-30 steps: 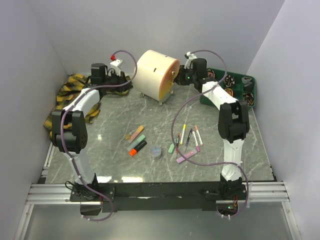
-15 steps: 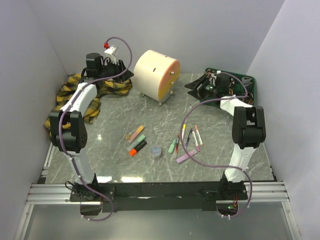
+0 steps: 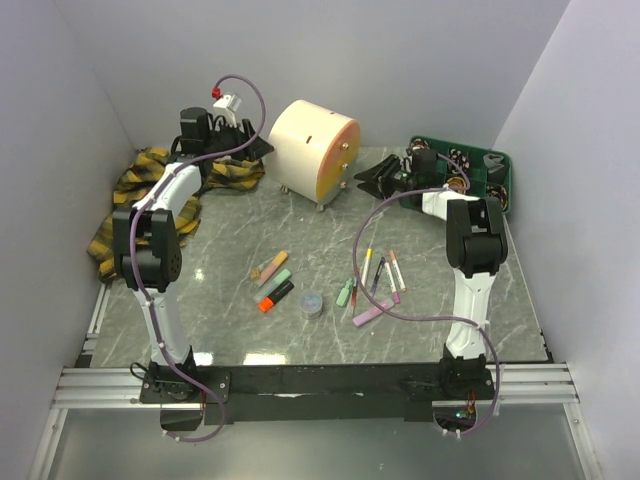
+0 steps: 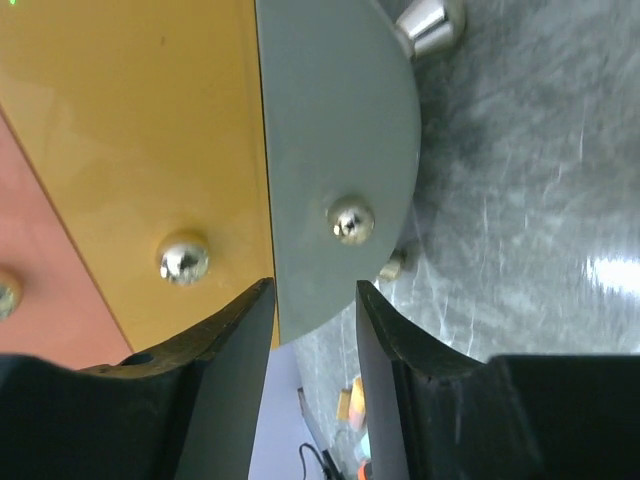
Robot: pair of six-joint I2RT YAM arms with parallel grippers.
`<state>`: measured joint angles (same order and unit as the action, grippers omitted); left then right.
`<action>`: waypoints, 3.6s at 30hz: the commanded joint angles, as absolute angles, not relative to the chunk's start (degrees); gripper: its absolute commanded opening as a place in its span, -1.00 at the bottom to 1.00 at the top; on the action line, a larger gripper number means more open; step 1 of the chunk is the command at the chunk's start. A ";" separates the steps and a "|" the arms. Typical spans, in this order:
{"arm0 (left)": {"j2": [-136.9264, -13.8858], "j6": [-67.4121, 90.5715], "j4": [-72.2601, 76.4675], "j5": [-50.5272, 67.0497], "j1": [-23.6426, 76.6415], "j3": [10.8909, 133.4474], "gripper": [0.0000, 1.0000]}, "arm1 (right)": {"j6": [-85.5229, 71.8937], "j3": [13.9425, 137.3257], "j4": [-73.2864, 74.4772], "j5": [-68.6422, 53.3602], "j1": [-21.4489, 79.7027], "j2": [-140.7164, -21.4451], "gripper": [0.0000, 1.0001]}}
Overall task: Sort the stationery into containers
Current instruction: Open the drawer in the storage box.
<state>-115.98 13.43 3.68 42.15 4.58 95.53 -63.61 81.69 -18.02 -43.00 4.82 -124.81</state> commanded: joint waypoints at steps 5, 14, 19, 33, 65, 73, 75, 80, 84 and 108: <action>-113.38 13.18 5.28 41.49 4.83 99.49 0.29 | -63.37 88.24 -16.61 -40.78 7.73 -129.02 -0.07; -110.66 13.01 4.04 42.36 3.69 99.14 0.30 | -60.39 90.88 -13.81 -39.55 9.23 -131.92 -0.10; -108.63 13.01 3.60 42.63 2.38 97.65 0.31 | -59.76 91.58 -14.50 -39.55 9.23 -132.80 -0.11; -109.60 13.71 4.66 44.65 2.28 96.42 0.99 | -59.15 91.58 -15.99 -40.08 8.44 -132.63 -0.21; -110.39 10.20 2.20 42.28 3.34 96.24 0.99 | -62.66 92.90 -22.76 -42.27 8.44 -135.88 -0.24; -111.09 9.23 1.41 41.22 3.87 96.85 0.99 | -63.02 92.38 -26.99 -44.65 7.91 -135.79 -0.80; -111.09 9.05 1.23 41.05 3.96 97.12 0.99 | -62.49 91.41 -26.72 -45.44 7.12 -134.48 -0.84; -111.18 8.35 0.88 40.34 4.04 97.82 0.99 | -61.53 86.84 -26.37 -46.58 4.57 -130.70 -0.88; -111.18 8.17 0.97 39.82 4.04 98.09 0.99 | -60.91 83.33 -26.19 -46.67 2.64 -127.71 -0.85; -107.75 6.07 0.18 38.06 4.04 94.92 0.99 | -55.20 81.82 -21.90 -40.61 3.95 -126.04 -0.86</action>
